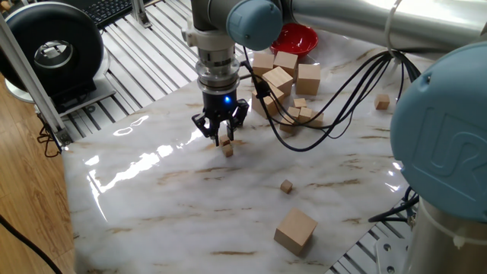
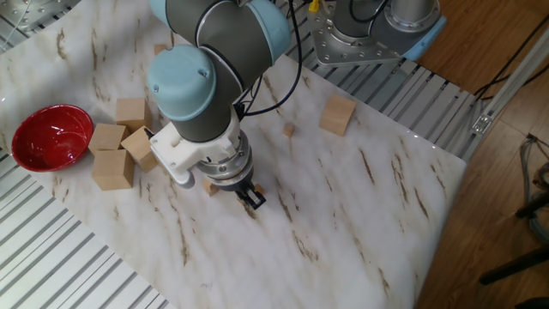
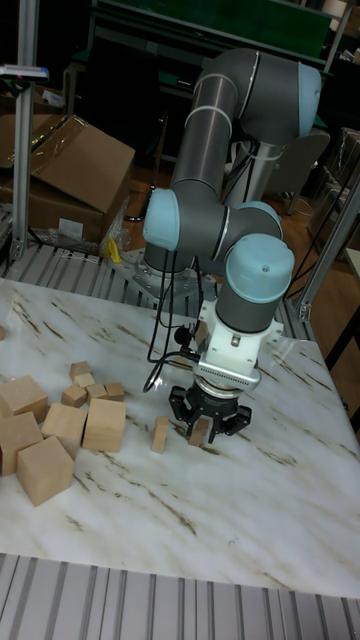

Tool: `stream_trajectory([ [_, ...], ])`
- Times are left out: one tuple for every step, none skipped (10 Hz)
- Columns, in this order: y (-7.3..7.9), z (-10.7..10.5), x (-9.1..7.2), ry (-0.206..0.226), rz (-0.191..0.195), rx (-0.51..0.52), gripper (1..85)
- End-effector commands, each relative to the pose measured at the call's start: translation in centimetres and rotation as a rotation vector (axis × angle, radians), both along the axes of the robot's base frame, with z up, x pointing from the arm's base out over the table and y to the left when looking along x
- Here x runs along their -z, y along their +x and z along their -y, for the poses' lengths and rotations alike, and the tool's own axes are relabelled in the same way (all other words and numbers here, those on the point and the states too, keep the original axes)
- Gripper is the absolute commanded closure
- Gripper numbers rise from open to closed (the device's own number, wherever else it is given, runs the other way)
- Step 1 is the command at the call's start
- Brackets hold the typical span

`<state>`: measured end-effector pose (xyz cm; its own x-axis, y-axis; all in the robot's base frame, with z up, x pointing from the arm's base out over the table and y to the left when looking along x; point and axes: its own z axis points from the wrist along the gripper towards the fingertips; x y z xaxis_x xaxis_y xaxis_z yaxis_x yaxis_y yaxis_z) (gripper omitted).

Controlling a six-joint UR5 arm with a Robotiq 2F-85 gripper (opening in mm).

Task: Stack the blocks in a vertical line of five

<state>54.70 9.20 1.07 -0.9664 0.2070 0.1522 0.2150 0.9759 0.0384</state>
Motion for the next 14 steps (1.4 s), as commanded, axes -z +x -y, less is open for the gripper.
stream_trajectory([
  [0.25,0.37,0.18,-0.008,0.011,-0.009,47.0],
  [0.24,0.48,0.20,-0.013,0.011,-0.011,47.3],
  [0.33,0.54,0.24,-0.014,0.016,-0.012,48.0],
  [0.35,0.55,0.26,-0.014,0.017,-0.012,48.7],
  [0.37,0.54,0.28,-0.015,0.019,-0.007,50.3],
  [0.41,0.53,0.28,-0.016,0.020,-0.001,52.3],
  [0.41,0.36,0.27,-0.012,0.019,0.014,55.7],
  [0.42,0.24,0.27,-0.008,0.019,0.020,58.3],
  [0.42,0.16,0.26,-0.006,0.018,0.026,59.3],
  [0.47,0.14,0.25,-0.006,0.020,0.029,60.3],
  [0.59,0.01,0.19,-0.004,0.022,0.036,62.3],
  [0.67,0.07,0.05,-0.008,0.024,0.033,63.3],
  [0.85,-0.01,-0.15,-0.007,0.029,0.029,63.7],
  [1.10,-0.01,-0.49,-0.011,0.036,0.012,64.0],
])
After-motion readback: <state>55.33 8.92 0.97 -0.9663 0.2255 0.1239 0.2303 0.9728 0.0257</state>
